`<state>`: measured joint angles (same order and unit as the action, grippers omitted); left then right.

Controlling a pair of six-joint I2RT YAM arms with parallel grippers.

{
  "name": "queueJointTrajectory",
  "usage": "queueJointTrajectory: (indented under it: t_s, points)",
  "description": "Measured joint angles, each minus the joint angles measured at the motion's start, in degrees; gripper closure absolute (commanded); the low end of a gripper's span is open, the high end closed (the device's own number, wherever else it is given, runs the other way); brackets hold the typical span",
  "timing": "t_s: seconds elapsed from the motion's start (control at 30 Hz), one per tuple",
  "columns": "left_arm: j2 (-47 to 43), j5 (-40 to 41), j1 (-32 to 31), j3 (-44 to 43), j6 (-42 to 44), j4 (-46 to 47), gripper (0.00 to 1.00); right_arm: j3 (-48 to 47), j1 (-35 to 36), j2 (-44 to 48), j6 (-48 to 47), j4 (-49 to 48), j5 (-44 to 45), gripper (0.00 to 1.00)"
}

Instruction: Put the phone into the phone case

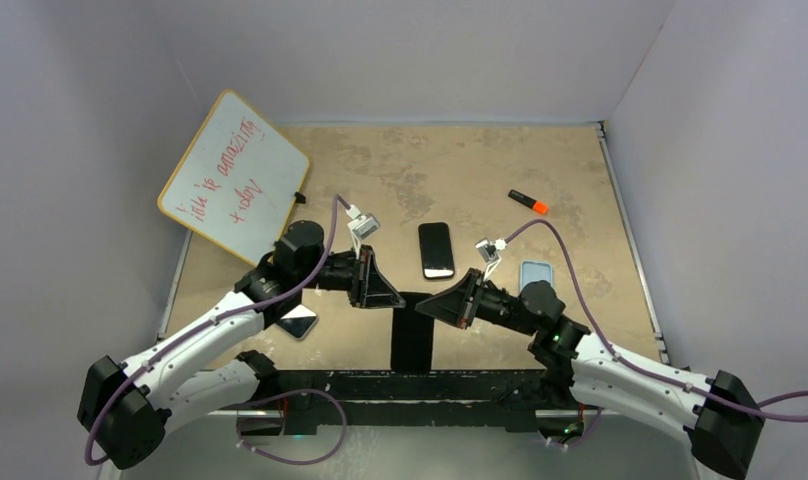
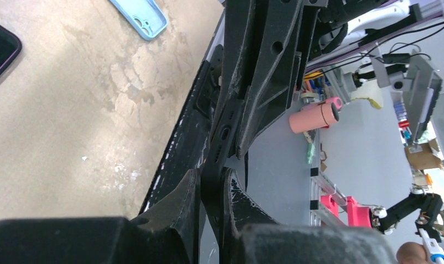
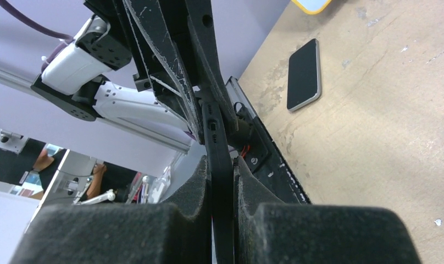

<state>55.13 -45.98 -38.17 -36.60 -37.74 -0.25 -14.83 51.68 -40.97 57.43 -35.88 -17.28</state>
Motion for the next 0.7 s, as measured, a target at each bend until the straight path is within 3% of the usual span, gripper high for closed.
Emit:
queueJointTrajectory:
  t_s: [0.07,0.1,0.27,0.33,0.53,0.7]
  points:
    - [0.09,0.94,-0.24,-1.16,1.51,-2.45,1.00,0.00,0.00,-0.02,-0.13,0.11,0.39,1.00]
    - [0.07,1.33,-0.35,-1.60,2.05,-3.37,0.94,0.02,0.02,-0.02,-0.13,0.09,0.70,1.00]
    - [-0.20,3.93,-1.03,-2.67,4.59,-6.32,0.53,0.35,0.20,0.17,0.24,0.04,1.70,1.00]
    - [-0.85,6.86,-0.63,-2.99,5.95,-8.92,0.46,1.25,0.11,1.27,0.72,0.63,2.91,1.00]
    - [-5.14,11.26,0.28,-2.97,5.90,-12.39,0.41,3.74,0.02,6.34,1.68,3.52,7.34,1.00]
    - [-6.47,9.22,0.28,0.55,2.12,-6.03,0.40,3.80,0.02,8.00,1.79,3.37,9.44,1.00]
